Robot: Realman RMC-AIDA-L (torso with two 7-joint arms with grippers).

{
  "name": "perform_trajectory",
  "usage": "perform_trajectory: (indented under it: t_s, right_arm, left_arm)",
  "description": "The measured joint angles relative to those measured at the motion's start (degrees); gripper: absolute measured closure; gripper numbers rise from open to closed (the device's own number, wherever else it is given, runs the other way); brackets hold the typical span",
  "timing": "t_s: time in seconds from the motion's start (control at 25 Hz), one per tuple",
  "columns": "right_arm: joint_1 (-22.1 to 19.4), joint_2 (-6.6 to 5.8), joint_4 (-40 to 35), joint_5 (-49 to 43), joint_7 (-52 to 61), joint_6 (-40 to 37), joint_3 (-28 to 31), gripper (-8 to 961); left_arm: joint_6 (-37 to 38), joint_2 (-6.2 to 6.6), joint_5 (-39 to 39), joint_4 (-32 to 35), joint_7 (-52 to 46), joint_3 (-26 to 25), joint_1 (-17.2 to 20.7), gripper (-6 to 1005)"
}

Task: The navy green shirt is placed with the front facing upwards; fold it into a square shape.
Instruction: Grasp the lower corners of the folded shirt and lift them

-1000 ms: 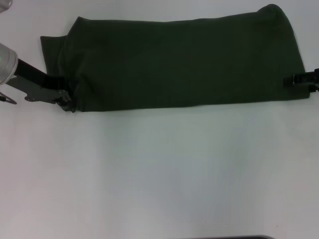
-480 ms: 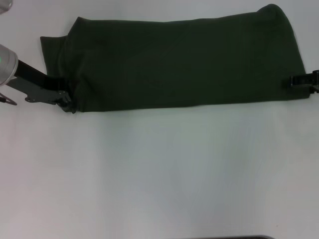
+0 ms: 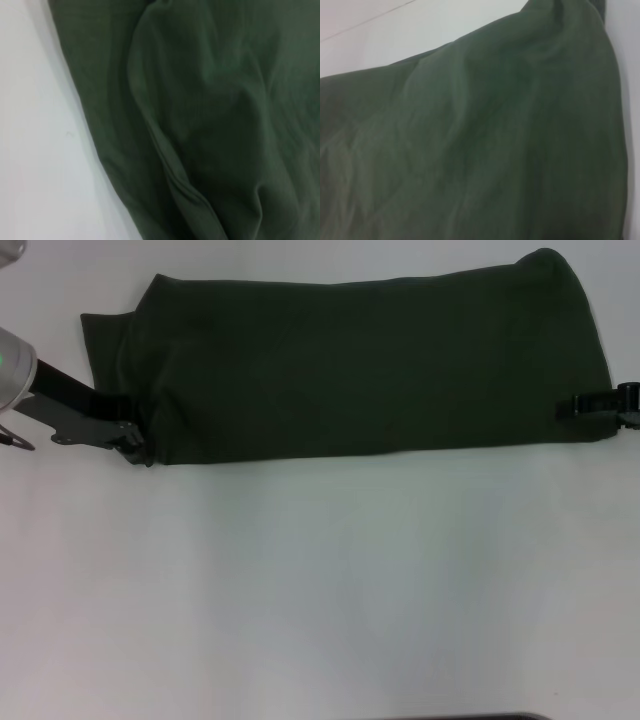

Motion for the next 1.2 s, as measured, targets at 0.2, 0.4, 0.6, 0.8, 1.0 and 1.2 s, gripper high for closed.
perform_trajectory:
  t_s: [0.2,0.4,0.6,0.8,1.0,1.2]
  right_arm:
    - [-0.04,-0.33,0.05,-0.08,1.26,0.30,0.16,115]
    - [0.04,-0.65,-0.06,-1.06,2.00,-0.06,-0.14,130]
    - [0.29,-0.64,0.12,-1.45,2.35,0.14,-0.41,213]
    - [0.34,-0.73,-0.14,-1.73,2.83,-0.14,-0.53,485]
    - [0.33,-0.72,-0.17,-2.31,3.00,-0.18,-0.62,695]
    - [0.15,-0.71,-0.44,-2.33,3.58,-0.30,-0.62,869]
  left_arm:
    - [-0.03,-0.06,-0.06,0.00,0.06,0.00,-0.05,970]
    - [0.07,-0.14,-0.07,0.00,0.14,0.00,-0.27,970]
    - [-0.10,-0.19,0.06,-0.06,0.15,0.00,-0.21,970]
    - [0.20,-0.19,0.21,-0.09,0.15,0.00,-0.26,970]
    - [0.39,-0.18,0.26,-0.09,0.15,0.00,-0.32,969]
    - [0.42,-0.18,0.33,0.05,0.27,0.05,-0.33,969]
